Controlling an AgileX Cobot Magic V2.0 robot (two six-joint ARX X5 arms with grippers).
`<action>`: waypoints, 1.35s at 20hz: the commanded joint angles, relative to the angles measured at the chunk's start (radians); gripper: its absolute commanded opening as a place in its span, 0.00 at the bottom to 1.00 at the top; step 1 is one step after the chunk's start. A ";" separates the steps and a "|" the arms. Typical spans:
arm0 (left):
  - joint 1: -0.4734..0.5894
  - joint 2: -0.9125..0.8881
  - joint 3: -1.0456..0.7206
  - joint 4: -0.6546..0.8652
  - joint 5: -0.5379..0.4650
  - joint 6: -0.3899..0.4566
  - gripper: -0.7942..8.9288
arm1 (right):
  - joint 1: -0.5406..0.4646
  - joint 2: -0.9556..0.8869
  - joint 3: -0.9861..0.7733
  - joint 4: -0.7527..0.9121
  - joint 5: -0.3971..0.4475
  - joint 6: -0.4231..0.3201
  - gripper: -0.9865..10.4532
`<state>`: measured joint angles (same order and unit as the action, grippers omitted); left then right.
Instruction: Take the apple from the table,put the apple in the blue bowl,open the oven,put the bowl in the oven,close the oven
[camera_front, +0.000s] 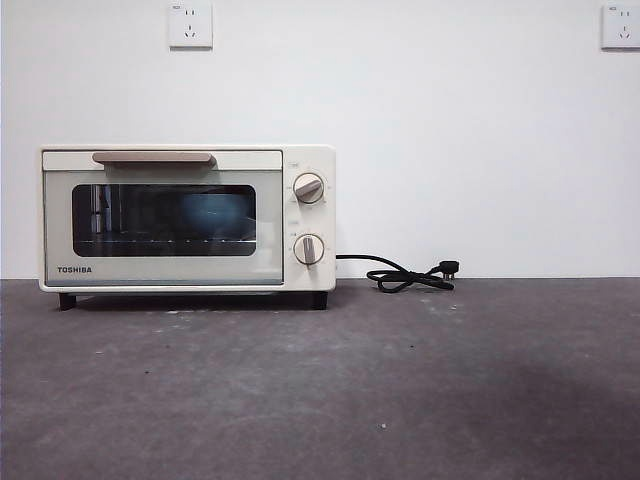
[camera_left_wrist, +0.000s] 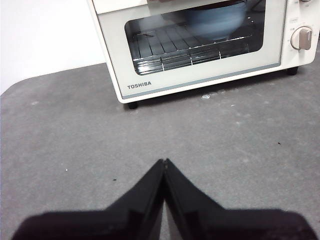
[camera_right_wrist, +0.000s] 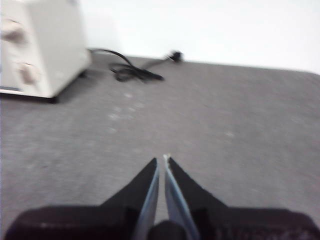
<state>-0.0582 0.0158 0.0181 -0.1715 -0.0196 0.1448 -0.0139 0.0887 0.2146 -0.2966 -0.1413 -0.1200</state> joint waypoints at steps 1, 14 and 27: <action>-0.002 0.000 -0.010 0.008 0.000 -0.008 0.08 | 0.008 -0.042 -0.061 0.028 -0.041 -0.003 0.11; -0.002 0.001 -0.010 0.008 0.000 -0.008 0.08 | 0.055 -0.081 -0.201 0.211 0.089 0.065 0.11; -0.002 0.006 -0.010 0.008 0.000 -0.008 0.08 | 0.044 -0.081 -0.201 0.181 0.187 0.057 0.11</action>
<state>-0.0582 0.0227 0.0181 -0.1711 -0.0196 0.1448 0.0322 0.0105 0.0238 -0.1200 0.0425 -0.0673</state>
